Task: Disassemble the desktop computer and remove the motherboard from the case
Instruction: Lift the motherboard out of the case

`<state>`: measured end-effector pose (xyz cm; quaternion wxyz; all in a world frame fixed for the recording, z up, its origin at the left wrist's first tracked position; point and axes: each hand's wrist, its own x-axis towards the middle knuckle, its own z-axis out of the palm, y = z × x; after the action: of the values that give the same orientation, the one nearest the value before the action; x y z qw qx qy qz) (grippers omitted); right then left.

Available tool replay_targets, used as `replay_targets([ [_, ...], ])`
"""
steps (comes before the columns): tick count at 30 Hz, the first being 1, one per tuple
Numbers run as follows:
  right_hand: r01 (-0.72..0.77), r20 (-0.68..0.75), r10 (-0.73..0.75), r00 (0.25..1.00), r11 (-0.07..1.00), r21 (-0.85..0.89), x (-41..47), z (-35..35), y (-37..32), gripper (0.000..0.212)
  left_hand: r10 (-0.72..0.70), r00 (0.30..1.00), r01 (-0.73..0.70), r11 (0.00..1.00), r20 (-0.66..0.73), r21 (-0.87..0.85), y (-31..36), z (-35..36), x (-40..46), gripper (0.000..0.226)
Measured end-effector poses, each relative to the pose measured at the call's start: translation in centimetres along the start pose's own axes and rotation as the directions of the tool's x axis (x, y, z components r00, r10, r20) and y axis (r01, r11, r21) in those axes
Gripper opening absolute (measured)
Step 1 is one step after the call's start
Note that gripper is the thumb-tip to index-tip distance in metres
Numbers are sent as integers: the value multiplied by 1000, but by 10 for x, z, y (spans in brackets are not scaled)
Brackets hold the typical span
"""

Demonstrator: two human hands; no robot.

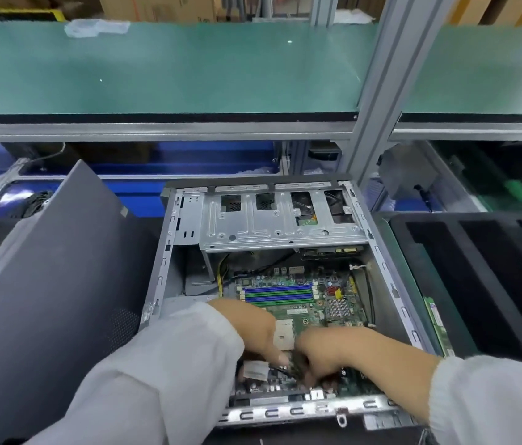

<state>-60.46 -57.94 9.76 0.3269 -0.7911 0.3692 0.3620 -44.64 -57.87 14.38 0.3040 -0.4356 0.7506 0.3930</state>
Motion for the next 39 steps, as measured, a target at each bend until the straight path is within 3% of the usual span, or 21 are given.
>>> replay_targets([
  [3, 136, -66, -162, 985, 945, -296, -2, 3, -5, 23, 38, 999, -37, 999, 19, -31, -5, 0, -12, 37],
  [5, 191, -46, -219, 975, 921, -340, -7, 0, -5, 24, 65, 998, -64, 998, 24, -22, -7, 0, -14, 9],
  [6, 211, -26, -234, 972, 915, -343, -9, -2, -5, 25, 67, 998, -67, 998, 18, 3, -7, 1, -14, 7],
  [11, 263, 70, -255, 964, 896, -357, -17, -2, -3, 29, 59, 997, -62, 996, 51, 64, -5, 3, -10, 17],
  [17, 308, 27, -330, 944, 845, -437, -27, 2, -4, 27, 19, 999, -24, 991, 37, 128, -4, 9, -3, 28],
  [21, 297, 99, -282, 954, 851, -434, -30, -2, -7, 21, 24, 997, -34, 990, 77, 139, -6, 10, -2, 28],
  [29, 366, 180, -319, 930, 806, -466, -33, -2, -8, 55, 35, 995, -47, 991, 97, 125, -4, 8, -7, 28],
  [33, 400, 229, -328, 917, 761, -511, -31, 0, -3, 46, 44, 993, -56, 992, 106, 109, -2, 7, -10, 30],
  [39, 458, 95, -491, 866, 701, -547, -37, -1, 5, 28, 24, 991, -40, 992, 134, 116, -1, 5, -14, 30],
])
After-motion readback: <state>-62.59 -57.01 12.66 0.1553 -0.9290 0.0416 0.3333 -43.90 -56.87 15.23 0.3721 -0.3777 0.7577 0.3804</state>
